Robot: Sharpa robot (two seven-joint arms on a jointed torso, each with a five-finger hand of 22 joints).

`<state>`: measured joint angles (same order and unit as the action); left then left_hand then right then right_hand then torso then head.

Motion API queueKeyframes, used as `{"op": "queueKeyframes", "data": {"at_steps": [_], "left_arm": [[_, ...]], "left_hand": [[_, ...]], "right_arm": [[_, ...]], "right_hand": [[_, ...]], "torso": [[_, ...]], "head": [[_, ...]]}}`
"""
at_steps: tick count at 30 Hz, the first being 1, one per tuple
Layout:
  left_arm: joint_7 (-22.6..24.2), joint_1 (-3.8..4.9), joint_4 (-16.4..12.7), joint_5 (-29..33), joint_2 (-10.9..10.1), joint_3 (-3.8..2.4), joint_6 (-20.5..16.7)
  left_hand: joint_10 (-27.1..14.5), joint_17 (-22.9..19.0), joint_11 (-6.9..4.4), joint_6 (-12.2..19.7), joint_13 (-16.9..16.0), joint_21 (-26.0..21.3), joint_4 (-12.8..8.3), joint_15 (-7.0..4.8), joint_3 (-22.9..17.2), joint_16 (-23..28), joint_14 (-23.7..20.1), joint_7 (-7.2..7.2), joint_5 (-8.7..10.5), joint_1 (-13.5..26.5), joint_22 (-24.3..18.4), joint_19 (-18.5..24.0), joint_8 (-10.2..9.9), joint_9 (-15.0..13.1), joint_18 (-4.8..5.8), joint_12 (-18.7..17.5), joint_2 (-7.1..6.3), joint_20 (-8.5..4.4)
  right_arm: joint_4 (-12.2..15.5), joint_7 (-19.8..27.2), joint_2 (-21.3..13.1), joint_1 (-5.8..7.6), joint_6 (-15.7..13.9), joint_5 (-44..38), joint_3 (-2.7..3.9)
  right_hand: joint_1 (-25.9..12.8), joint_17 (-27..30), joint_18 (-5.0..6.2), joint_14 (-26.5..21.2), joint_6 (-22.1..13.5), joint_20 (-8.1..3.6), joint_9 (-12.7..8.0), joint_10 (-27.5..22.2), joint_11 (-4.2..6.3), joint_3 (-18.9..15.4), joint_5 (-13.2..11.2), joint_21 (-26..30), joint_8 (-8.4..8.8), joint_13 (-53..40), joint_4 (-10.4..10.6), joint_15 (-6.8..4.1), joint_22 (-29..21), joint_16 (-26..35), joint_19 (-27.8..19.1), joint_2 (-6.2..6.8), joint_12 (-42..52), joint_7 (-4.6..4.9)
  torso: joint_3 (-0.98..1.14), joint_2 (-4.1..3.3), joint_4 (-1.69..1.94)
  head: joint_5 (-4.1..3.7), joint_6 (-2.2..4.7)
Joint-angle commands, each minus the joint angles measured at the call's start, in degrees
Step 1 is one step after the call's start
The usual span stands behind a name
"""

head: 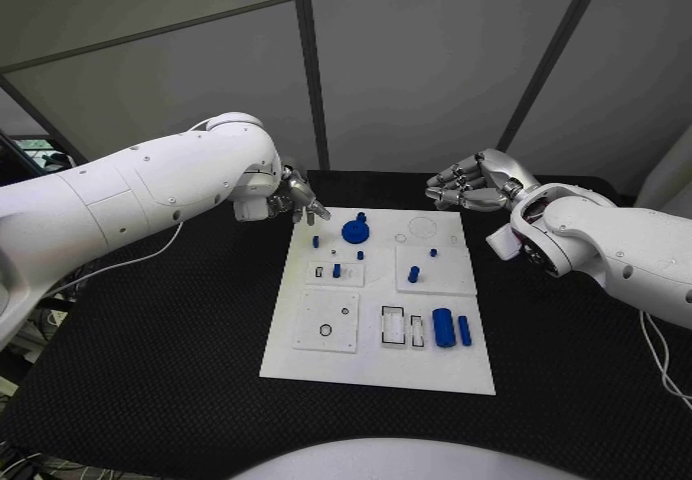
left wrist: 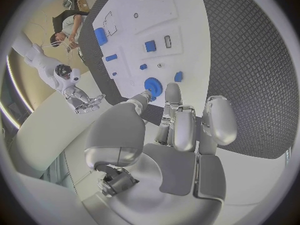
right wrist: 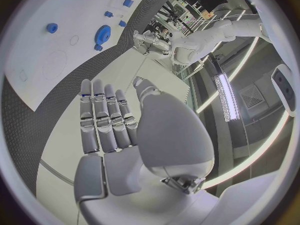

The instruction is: Assemble the parts on the task board

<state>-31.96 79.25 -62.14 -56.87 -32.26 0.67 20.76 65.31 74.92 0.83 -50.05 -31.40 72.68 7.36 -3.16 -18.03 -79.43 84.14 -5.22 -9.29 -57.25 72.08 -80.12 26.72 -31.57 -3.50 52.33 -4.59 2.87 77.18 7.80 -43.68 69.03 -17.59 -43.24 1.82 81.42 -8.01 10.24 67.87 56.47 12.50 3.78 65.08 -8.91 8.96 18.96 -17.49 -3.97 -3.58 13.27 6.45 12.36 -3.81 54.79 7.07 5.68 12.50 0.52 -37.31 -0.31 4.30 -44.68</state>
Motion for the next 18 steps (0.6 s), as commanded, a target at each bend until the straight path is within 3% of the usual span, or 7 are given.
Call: {"op": "queueKeyframes", "data": {"at_steps": [1, 9, 14, 18], "left_arm": [[1.1, 0.03, 2.8, -2.2, 1.3, 0.12, -1.4], [1.3, -0.66, 6.3, -2.9, 3.0, 0.77, -0.7], [1.3, -1.44, 7.9, -3.4, 4.1, 1.47, -0.7], [1.3, -2.06, 8.9, -3.5, 4.6, 1.66, -0.6]], "left_hand": [[-0.2, 4.6, 0.17, -0.7, 0.1, -0.3, 0.5, 0.46, 1.4, 0.2, 2.4, -0.12, 0.23, -0.1, -0.1, 0.1, -0.5, 0.6, -1.22, 0.2, -0.76, 0.54], [-0.2, 4.7, -0.15, -2.2, 0.3, 0.0, 1.9, 0.26, 3.9, 0.1, 2.5, 0.31, 0.25, -0.2, 0.4, -0.2, 0.2, 0.7, -1.16, 0.6, -0.85, 0.48], [-0.2, 4.7, -0.18, -2.1, 0.3, 0.1, 1.9, 0.24, 4.0, 0.1, 2.5, 0.33, 0.20, -0.4, 0.5, -0.3, 0.2, 0.7, -1.13, 0.6, -0.74, 0.46], [-0.3, 4.6, -0.09, -1.5, 0.4, 0.1, 2.0, 0.27, 4.5, 0.1, 2.4, 0.17, 0.08, -1.1, 0.5, -0.3, -0.3, 1.0, -1.12, 0.6, -0.40, 0.43]], "right_arm": [[0.1, 0.3, 0.1, 0.09, 0.2, -0.1, 0.03], [0.2, 0.3, 0.2, 0.08, 0.2, -0.1, 0.03], [0.3, 0.3, 0.3, 0.07, 0.2, -0.1, 0.03], [0.3, 0.3, 0.4, 0.07, 0.3, -0.1, 0.03]], "right_hand": [[-0.2, 0.1, 0.16, -0.4, -0.2, 0.01, 0.1, -0.4, 0.09, -0.3, 0.2, 0.1, 0.17, 0.0, -0.2, -0.11, -0.1, 0.2, 0.4, -0.40, 0.1, -0.06], [-0.2, 0.1, 0.16, -0.4, -0.2, 0.01, 0.1, -0.4, 0.09, -0.3, 0.2, 0.1, 0.17, 0.0, -0.2, -0.11, -0.1, 0.2, 0.4, -0.40, 0.1, -0.06], [-0.2, 0.1, 0.16, -0.4, -0.2, 0.01, 0.1, -0.4, 0.09, -0.3, 0.2, 0.1, 0.17, 0.0, -0.2, -0.11, -0.1, 0.2, 0.4, -0.40, 0.1, -0.06], [-0.2, 0.1, 0.16, -0.4, -0.2, 0.01, 0.1, -0.4, 0.09, -0.3, 0.2, 0.1, 0.17, 0.0, -0.2, -0.11, -0.1, 0.2, 0.4, -0.40, 0.1, -0.06]], "torso": [[-0.05, -0.11, 0.00], [-0.28, -0.60, -0.13], [-0.28, -0.71, -0.14], [-0.27, -0.68, -0.22]], "head": [[0.06, 0.06], [0.12, 0.25], [0.25, 0.12], [0.30, 0.01]]}}
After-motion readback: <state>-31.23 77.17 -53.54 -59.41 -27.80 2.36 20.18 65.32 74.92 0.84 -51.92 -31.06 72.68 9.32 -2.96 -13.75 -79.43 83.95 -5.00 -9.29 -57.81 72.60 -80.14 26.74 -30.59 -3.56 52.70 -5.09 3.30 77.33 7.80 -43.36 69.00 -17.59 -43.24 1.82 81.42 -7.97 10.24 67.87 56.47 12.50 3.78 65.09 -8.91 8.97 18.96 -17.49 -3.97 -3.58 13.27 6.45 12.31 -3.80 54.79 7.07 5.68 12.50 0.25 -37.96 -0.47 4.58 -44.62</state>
